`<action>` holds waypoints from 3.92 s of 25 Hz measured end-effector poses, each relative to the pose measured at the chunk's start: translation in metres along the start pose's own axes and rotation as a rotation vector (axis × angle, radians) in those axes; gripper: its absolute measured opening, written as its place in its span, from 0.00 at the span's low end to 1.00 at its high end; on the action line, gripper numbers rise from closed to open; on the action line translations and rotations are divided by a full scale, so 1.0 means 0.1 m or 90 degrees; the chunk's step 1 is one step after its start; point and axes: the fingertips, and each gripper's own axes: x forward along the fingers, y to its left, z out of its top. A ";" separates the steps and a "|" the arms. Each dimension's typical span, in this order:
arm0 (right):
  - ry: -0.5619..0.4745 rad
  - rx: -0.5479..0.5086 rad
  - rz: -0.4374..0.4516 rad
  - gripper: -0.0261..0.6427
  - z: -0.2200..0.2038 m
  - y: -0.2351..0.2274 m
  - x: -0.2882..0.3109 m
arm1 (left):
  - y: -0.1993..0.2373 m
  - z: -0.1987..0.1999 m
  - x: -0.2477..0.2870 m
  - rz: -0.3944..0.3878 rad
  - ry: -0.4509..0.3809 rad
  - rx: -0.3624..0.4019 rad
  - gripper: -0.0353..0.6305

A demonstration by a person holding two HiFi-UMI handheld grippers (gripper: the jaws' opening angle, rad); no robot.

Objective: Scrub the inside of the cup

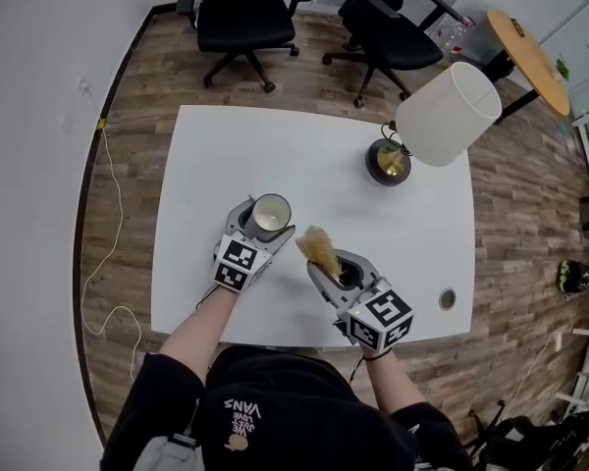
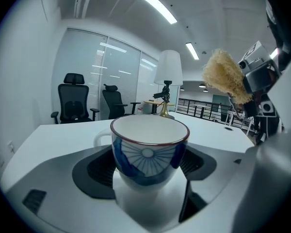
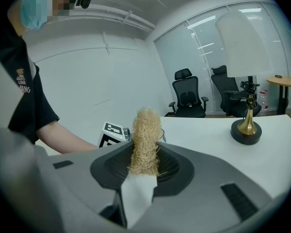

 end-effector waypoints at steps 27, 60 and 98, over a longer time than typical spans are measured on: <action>-0.013 0.004 0.006 0.21 0.10 0.05 -0.05 | -0.02 -0.08 -0.08 -0.005 0.006 0.025 0.64; -0.077 -0.033 0.044 0.21 0.43 0.42 -0.25 | -0.62 1.16 -1.55 0.055 -0.152 0.062 0.22; -0.053 -0.064 0.027 0.21 0.25 0.54 -0.41 | -0.83 1.15 -1.98 0.095 -0.151 0.027 0.07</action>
